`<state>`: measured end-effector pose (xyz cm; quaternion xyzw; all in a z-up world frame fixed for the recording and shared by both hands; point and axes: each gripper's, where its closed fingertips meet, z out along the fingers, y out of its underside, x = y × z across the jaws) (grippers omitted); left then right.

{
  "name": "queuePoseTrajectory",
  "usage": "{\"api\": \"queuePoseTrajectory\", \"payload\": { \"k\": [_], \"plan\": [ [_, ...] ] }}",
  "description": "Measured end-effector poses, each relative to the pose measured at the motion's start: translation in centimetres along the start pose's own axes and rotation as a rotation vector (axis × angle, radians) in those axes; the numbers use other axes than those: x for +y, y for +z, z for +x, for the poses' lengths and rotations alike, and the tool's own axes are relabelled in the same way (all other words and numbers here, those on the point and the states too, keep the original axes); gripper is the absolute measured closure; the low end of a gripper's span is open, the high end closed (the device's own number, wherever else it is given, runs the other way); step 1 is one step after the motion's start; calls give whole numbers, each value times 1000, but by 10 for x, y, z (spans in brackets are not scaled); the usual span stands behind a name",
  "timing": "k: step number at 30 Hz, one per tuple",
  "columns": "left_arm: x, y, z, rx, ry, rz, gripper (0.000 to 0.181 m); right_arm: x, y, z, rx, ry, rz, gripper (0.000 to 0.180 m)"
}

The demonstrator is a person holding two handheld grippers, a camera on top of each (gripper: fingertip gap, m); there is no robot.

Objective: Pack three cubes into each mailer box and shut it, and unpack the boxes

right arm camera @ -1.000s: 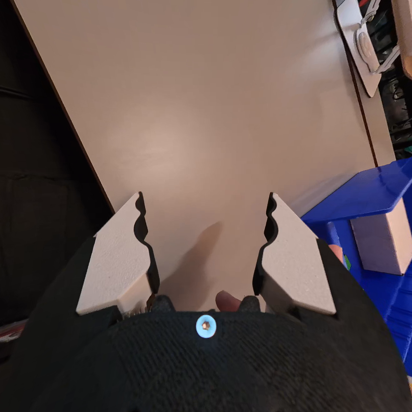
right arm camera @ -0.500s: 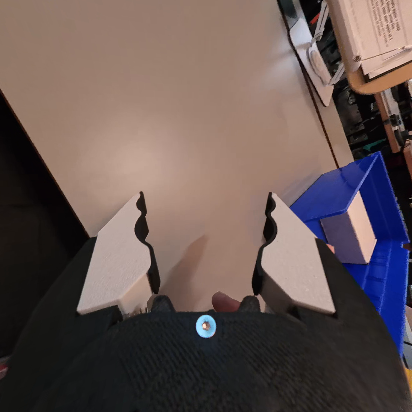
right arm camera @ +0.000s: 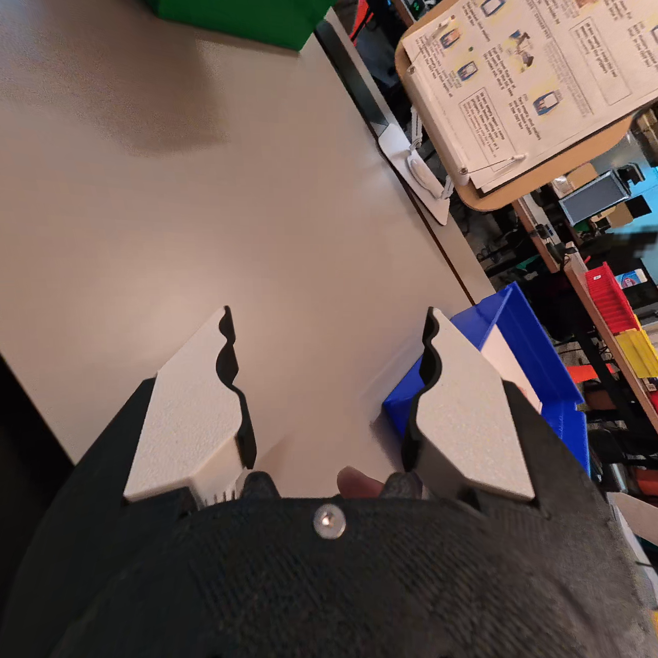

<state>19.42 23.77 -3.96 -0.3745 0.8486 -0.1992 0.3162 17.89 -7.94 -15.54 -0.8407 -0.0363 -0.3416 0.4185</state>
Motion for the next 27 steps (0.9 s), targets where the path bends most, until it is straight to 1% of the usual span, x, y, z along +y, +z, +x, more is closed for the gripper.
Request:
{"api": "queuePoseTrajectory", "payload": {
  "k": [3, 5, 7, 9, 11, 13, 17, 21, 24, 26, 27],
  "plan": [
    [-8, 18, 65, 128, 60, -143, 39, 9, 0, 10, 38, 9, -24, 75],
    [-4, 43, 109, 211, 101, -234, 39, 13, -1, 7, 19, 18, -28, 75],
    [10, 76, 149, 268, 149, -351, 38, 17, -1, 4, 0, 26, -25, 75],
    [28, 110, 178, 280, 213, -459, 38, 20, 1, 3, -7, 47, -18, 75],
    [37, 137, 196, 282, 241, -519, 38, 23, 3, 1, -17, 57, -16, 75],
    [38, 154, 204, 251, 249, -540, 38, 26, 3, 0, -23, 56, -23, 75],
    [40, 156, 205, 250, 242, -633, 39, 32, 9, -2, -38, 63, -32, 75],
    [40, 158, 207, 321, 201, -596, 38, 29, 19, -7, -50, 56, -25, 75],
    [23, 143, 216, 444, 80, -485, 48, 26, 21, -11, -57, 33, -19, 75],
    [2, 128, 215, 507, 23, -355, 64, 25, 22, -12, -60, 32, -21, 75],
    [-9, 122, 210, 517, 4, -275, 83, 24, 23, -11, -56, 33, -18, 75]
  ]
}}
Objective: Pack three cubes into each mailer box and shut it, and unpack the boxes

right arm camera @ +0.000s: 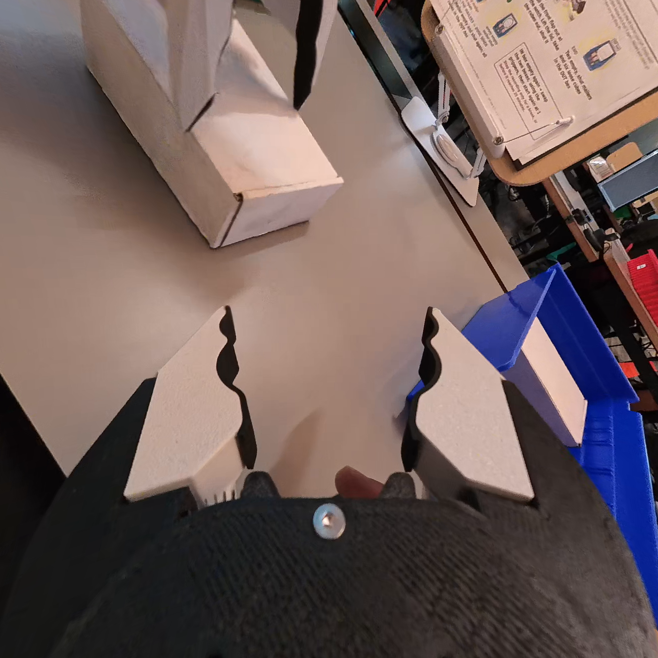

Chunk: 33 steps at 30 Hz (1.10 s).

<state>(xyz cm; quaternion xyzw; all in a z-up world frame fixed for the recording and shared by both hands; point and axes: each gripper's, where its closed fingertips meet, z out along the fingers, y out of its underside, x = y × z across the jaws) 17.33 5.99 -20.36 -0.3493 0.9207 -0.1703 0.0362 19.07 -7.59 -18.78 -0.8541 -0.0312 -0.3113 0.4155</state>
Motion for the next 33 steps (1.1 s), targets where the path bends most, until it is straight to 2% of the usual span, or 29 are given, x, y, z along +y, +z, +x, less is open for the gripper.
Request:
{"api": "queuePoseTrajectory", "payload": {
  "k": [3, 5, 7, 11, 14, 21, 23, 26, 27, 28, 29, 30, 33],
  "plan": [
    [-11, -23, -19, -9, 31, 216, 144, -12, 3, -3, 2, -5, 30, 79],
    [-13, -32, -20, 84, 11, 335, 181, -26, 5, -9, 1, -43, 66, 83],
    [-13, -34, -16, 186, -10, 412, 181, -39, 10, -18, -3, -100, 99, 85],
    [-6, -16, -34, 157, -69, 425, 181, -69, 21, -39, -2, -227, 187, 107],
    [-4, 1, -45, 125, -122, 390, 181, -80, 28, -57, 8, -391, 216, 113],
    [-10, 4, -61, 124, -243, 371, 181, -65, 64, -61, 95, -722, 28, 82],
    [-12, 5, -65, 146, -255, 370, 181, -64, 78, -51, 151, -794, -29, 80],
    [-13, 5, -60, 174, -234, 403, 181, -70, 96, -36, 216, -813, -61, 88],
    [-13, 5, -62, 168, -247, 417, 181, -69, 101, -33, 217, -826, -82, 84],
    [-13, 4, -65, 155, -270, 426, 181, -67, 104, -32, 210, -851, -109, 90],
    [-11, 4, -69, 136, -277, 431, 181, -59, 107, -33, 177, -870, -147, 113],
    [-10, 2, -71, 107, -256, 446, 181, -58, 110, -33, 176, -855, -139, 115],
    [-19, -24, -69, -11, -148, 612, 155, -58, 104, -36, 97, -747, -58, 117]
  ]
}}
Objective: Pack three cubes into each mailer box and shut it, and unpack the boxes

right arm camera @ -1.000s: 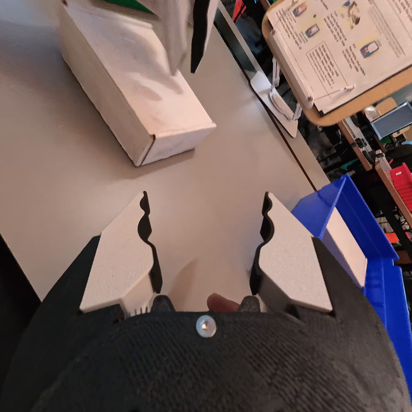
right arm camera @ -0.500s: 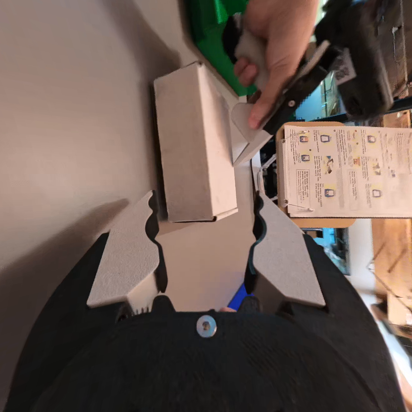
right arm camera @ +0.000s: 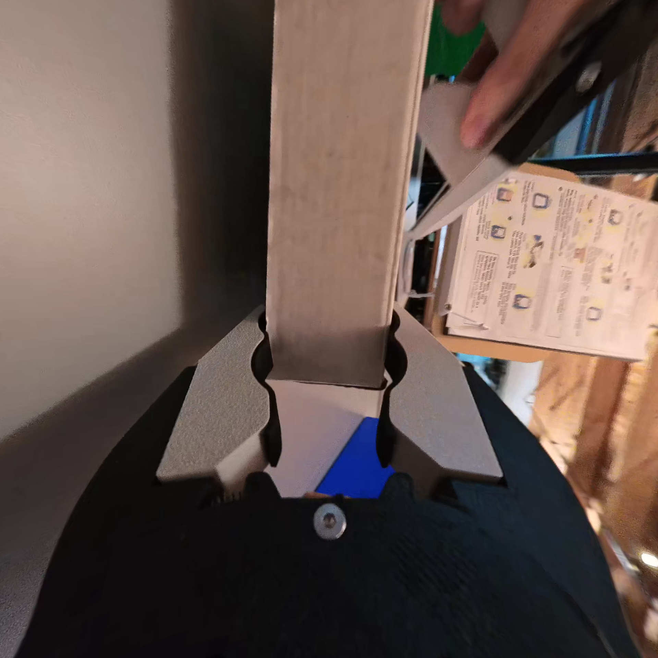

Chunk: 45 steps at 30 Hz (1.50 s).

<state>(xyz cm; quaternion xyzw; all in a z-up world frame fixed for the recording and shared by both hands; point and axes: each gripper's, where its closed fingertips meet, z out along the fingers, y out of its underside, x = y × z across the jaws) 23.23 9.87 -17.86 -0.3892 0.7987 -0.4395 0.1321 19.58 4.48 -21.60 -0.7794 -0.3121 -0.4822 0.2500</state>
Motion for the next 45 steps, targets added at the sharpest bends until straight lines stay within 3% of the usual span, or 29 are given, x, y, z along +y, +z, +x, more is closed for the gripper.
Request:
{"api": "queuePoseTrajectory", "payload": {
  "k": [4, 9, 11, 13, 15, 21, 24, 31, 33, 35, 40, 45],
  "plan": [
    [-26, -42, 40, -2, 295, 304, 117, 23, -20, -1, -80, 111, 73, 117],
    [6, -56, 62, -181, 702, 466, 100, 45, -43, 0, -210, 186, 176, 117],
    [26, -44, 58, -238, 778, 419, 96, 48, -46, 0, -247, 187, 196, 117],
    [49, -24, 57, -226, 829, 309, 78, 50, -47, 1, -273, 183, 213, 117],
    [52, -11, 59, -241, 861, 293, 72, 52, -48, 2, -291, 205, 227, 117],
    [26, 23, 64, -269, 981, 364, 75, 48, -48, 1, -309, 187, 239, 117],
    [17, 39, 61, -272, 1018, 391, 96, 48, -48, 2, -310, 195, 241, 117],
    [13, 51, 56, -283, 1054, 377, 105, 61, -46, 4, -248, 194, 136, 117],
    [13, 52, 55, -278, 1040, 365, 106, 63, -49, 12, -142, 148, 55, 108],
    [14, 52, 55, -280, 1033, 358, 106, 45, -61, 21, -6, 68, 83, 96],
    [14, 54, 51, -274, 992, 325, 106, 21, -73, 29, 250, -89, 64, 102],
    [14, 55, 50, -280, 979, 313, 106, 10, -77, 31, 334, -181, 62, 111]
  ]
}}
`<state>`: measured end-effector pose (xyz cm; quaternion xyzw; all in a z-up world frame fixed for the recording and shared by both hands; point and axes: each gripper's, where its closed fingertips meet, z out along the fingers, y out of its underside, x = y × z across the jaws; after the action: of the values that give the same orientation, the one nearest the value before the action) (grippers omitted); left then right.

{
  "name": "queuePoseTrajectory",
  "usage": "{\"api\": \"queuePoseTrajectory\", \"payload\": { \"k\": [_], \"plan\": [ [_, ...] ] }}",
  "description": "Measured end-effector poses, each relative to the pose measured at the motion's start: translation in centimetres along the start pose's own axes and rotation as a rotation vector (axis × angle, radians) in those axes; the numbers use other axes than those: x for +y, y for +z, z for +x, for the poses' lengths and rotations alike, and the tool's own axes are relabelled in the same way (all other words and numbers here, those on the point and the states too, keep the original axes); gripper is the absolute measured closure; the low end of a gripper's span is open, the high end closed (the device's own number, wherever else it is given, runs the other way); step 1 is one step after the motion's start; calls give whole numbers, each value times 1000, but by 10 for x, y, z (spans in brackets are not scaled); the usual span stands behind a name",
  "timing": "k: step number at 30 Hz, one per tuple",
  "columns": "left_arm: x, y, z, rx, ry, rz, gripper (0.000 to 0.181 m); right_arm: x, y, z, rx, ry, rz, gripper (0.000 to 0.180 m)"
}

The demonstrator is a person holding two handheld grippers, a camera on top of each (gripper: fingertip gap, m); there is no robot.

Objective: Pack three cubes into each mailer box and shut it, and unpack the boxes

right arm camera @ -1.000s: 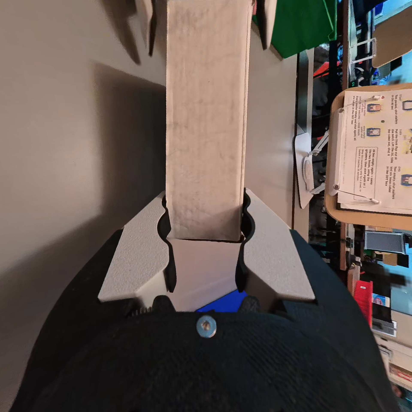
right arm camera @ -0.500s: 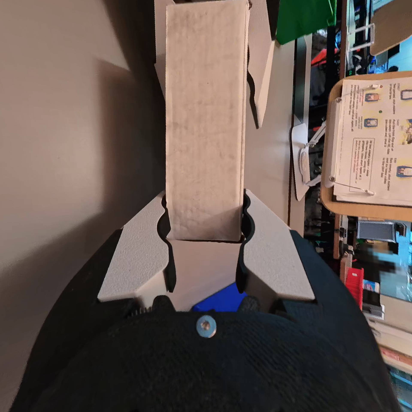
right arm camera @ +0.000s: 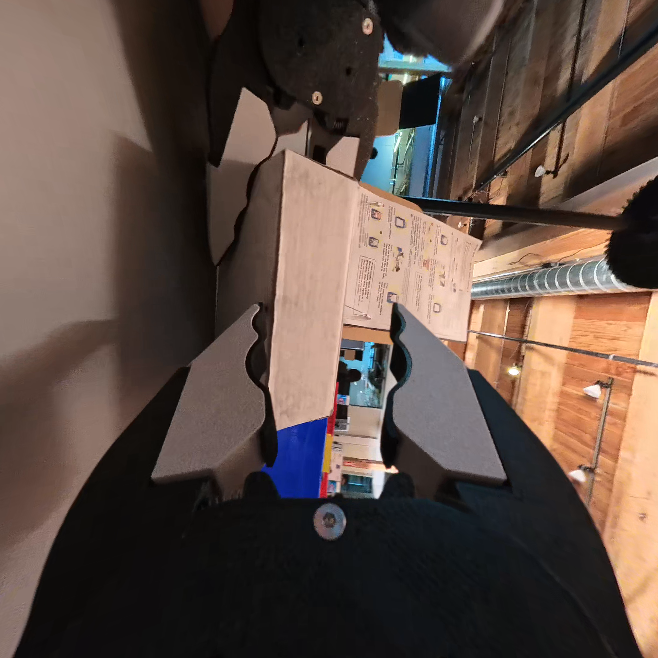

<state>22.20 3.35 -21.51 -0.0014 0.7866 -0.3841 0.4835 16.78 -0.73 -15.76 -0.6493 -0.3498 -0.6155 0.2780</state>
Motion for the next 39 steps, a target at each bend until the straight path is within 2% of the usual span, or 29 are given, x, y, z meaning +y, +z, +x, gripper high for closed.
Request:
{"api": "queuePoseTrajectory", "payload": {
  "k": [5, 6, 10, 13, 16, 22, 29, 33, 35, 37, 39],
  "plan": [
    [2, 1, 0, 12, -25, -15, 106, -1, -3, -15, -13, -104, -3, 148],
    [2, 1, 0, 14, -30, -19, 106, 0, -5, -16, 1, -107, 1, 164],
    [3, 2, 0, 17, -37, -26, 106, 3, -4, -17, 25, -76, -12, 163],
    [5, 3, -2, 18, -53, -40, 107, 6, 0, -16, 86, -164, -27, 165],
    [6, 3, -2, 23, -63, -48, 109, 13, 6, -21, 107, -224, -67, 178],
    [8, 3, -2, 23, -73, -60, 109, 14, 4, -15, 194, -212, -91, 180],
    [8, 5, -3, 10, -77, -79, 109, 17, 3, -14, 220, -70, -107, 180],
    [7, 5, -2, 10, -67, -75, 109, 6, 10, -10, 243, -216, -96, 169],
    [8, 5, -3, 16, -80, -77, 109, 6, 13, -9, 235, -266, -98, 171],
    [8, 5, -3, 14, -73, -76, 109, 6, 13, -11, 225, -269, -85, 176],
    [8, 5, -3, 6, -68, -80, 109, 7, 10, -8, 231, -167, -70, 178]
  ]
}}
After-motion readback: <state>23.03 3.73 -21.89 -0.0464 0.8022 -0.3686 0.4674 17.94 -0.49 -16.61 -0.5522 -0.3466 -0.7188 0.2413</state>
